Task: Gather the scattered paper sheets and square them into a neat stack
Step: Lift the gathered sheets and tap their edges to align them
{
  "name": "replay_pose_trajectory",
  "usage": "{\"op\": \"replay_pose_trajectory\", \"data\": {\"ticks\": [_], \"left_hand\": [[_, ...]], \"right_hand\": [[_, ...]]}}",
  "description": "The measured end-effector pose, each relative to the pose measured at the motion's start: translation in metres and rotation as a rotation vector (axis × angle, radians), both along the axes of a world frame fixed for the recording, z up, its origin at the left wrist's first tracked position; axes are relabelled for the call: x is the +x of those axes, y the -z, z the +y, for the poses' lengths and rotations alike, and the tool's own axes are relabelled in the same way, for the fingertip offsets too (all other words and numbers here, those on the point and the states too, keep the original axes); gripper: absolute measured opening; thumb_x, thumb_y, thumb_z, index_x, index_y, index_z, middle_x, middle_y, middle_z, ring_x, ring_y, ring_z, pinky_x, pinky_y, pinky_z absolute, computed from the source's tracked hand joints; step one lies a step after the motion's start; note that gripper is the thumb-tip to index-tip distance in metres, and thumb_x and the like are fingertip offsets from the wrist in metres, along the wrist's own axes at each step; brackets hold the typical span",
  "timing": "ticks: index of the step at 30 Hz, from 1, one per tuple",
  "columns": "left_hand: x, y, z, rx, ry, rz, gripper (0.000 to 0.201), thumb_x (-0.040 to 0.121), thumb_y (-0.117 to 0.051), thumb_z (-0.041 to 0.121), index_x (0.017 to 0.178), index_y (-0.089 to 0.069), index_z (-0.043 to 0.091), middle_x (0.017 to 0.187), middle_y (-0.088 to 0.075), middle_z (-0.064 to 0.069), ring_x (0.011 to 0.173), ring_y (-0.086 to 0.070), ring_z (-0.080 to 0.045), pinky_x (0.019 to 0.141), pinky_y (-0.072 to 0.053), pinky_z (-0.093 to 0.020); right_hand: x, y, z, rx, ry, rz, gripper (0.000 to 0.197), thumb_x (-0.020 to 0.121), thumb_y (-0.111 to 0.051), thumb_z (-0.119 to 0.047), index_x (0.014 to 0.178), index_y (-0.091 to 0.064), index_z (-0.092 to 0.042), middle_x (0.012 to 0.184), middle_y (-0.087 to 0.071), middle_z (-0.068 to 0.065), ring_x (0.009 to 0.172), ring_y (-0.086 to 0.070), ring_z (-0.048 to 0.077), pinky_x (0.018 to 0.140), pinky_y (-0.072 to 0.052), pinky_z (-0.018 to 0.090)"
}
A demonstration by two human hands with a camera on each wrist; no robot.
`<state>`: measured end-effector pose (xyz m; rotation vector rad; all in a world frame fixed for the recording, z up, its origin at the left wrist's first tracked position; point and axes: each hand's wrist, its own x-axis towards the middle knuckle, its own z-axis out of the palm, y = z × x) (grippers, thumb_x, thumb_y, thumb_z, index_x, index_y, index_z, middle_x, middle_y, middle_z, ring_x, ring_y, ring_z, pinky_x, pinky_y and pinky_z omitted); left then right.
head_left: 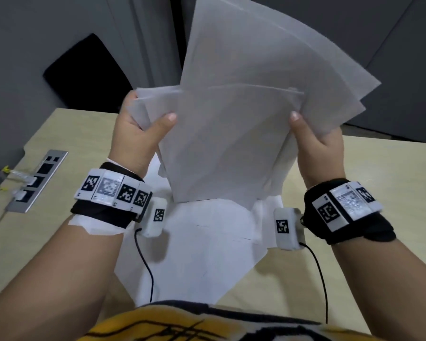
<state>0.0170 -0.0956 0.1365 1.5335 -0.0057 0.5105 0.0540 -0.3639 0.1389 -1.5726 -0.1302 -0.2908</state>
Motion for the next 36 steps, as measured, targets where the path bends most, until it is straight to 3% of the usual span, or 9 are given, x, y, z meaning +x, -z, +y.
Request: {"op": "replay_pose_trajectory", "data": {"ticks": [3, 7, 13, 18, 21, 25, 29, 32, 36], "left_hand": [[0.002, 0.004, -0.002, 0.003, 0.037, 0.055, 0.058, 0.073, -0.078, 0.017, 0.122, -0.055, -0.001, 0.115, -0.067, -0.014, 0.108, -0.065, -0.027, 0.09, -0.054, -0.039], [0.005, 0.008, -0.006, -0.031, 0.073, 0.139, 0.03, 0.069, -0.079, 0.025, 0.098, -0.072, 0.023, 0.099, -0.074, 0.001, 0.098, -0.07, -0.02, 0.083, -0.056, -0.035], [0.012, 0.003, 0.006, -0.097, 0.133, 0.182, 0.022, 0.074, -0.081, 0.018, 0.094, -0.073, 0.021, 0.096, -0.076, 0.003, 0.096, -0.071, -0.017, 0.081, -0.055, -0.029], [0.01, 0.0, 0.007, -0.085, 0.228, 0.169, 0.035, 0.066, -0.083, 0.031, 0.099, -0.074, 0.026, 0.103, -0.075, 0.001, 0.101, -0.07, -0.018, 0.08, -0.056, -0.027], [0.01, 0.0, 0.006, -0.056, 0.245, 0.167, 0.045, 0.06, -0.087, 0.035, 0.102, -0.073, 0.025, 0.106, -0.074, -0.001, 0.103, -0.069, -0.02, 0.083, -0.056, -0.03], [0.01, -0.002, 0.008, -0.056, 0.216, 0.174, 0.027, 0.07, -0.078, 0.021, 0.095, -0.075, 0.031, 0.1, -0.075, 0.003, 0.099, -0.07, -0.016, 0.08, -0.055, -0.027], [0.01, -0.005, 0.011, -0.029, 0.255, 0.179, 0.031, 0.069, -0.077, 0.021, 0.098, -0.074, 0.029, 0.102, -0.075, -0.001, 0.1, -0.07, -0.02, 0.08, -0.056, -0.029], [0.01, -0.003, 0.007, -0.039, 0.295, 0.177, 0.042, 0.064, -0.078, 0.02, 0.105, -0.072, 0.022, 0.106, -0.074, -0.006, 0.103, -0.069, -0.024, 0.084, -0.056, -0.034], [0.011, 0.0, 0.001, -0.065, 0.292, 0.192, 0.054, 0.052, -0.091, 0.03, 0.102, -0.074, 0.02, 0.105, -0.074, -0.005, 0.102, -0.069, -0.022, 0.088, -0.056, -0.035]], "right_hand": [[-0.001, -0.003, 0.004, 0.012, -0.039, 0.027, 0.024, 0.1, -0.049, -0.025, 0.12, -0.061, -0.019, 0.117, -0.065, -0.009, 0.112, -0.06, 0.001, 0.095, -0.046, 0.017], [-0.001, -0.01, 0.004, 0.009, -0.059, 0.055, 0.021, 0.104, -0.04, -0.025, 0.111, -0.059, -0.021, 0.105, -0.063, -0.017, 0.094, -0.06, -0.014, 0.079, -0.043, 0.004], [0.01, -0.018, -0.011, -0.076, 0.11, -0.045, 0.048, 0.099, -0.039, -0.041, 0.131, -0.054, -0.008, 0.125, -0.063, 0.0, 0.119, -0.058, 0.012, 0.105, -0.044, 0.039], [0.017, -0.025, -0.015, -0.022, 0.11, -0.071, 0.048, 0.097, -0.041, -0.039, 0.126, -0.056, -0.005, 0.115, -0.064, 0.0, 0.115, -0.06, 0.019, 0.102, -0.047, 0.041], [0.017, -0.021, -0.013, -0.073, -0.025, -0.018, 0.047, 0.097, -0.044, -0.038, 0.129, -0.057, -0.006, 0.118, -0.065, -0.003, 0.116, -0.059, 0.013, 0.1, -0.046, 0.03], [0.016, -0.02, -0.015, -0.055, -0.032, -0.053, 0.057, 0.091, -0.048, -0.043, 0.134, -0.051, -0.005, 0.127, -0.062, 0.004, 0.12, -0.058, 0.015, 0.104, -0.044, 0.035], [0.019, -0.027, -0.027, -0.123, 0.024, -0.15, 0.034, 0.092, -0.047, -0.041, 0.124, -0.051, -0.031, 0.129, -0.056, 0.009, 0.119, -0.056, 0.017, 0.104, -0.044, 0.043], [0.019, -0.03, -0.028, -0.251, -0.066, -0.132, 0.021, 0.093, -0.047, -0.032, 0.109, -0.047, -0.045, 0.131, -0.051, 0.008, 0.117, -0.053, 0.014, 0.099, -0.044, 0.03], [0.017, -0.021, -0.018, -0.426, -0.206, -0.121, 0.031, 0.094, -0.048, -0.035, 0.109, -0.048, -0.062, 0.123, -0.04, -0.021, 0.128, -0.04, 0.014, 0.108, -0.035, 0.033]]}}
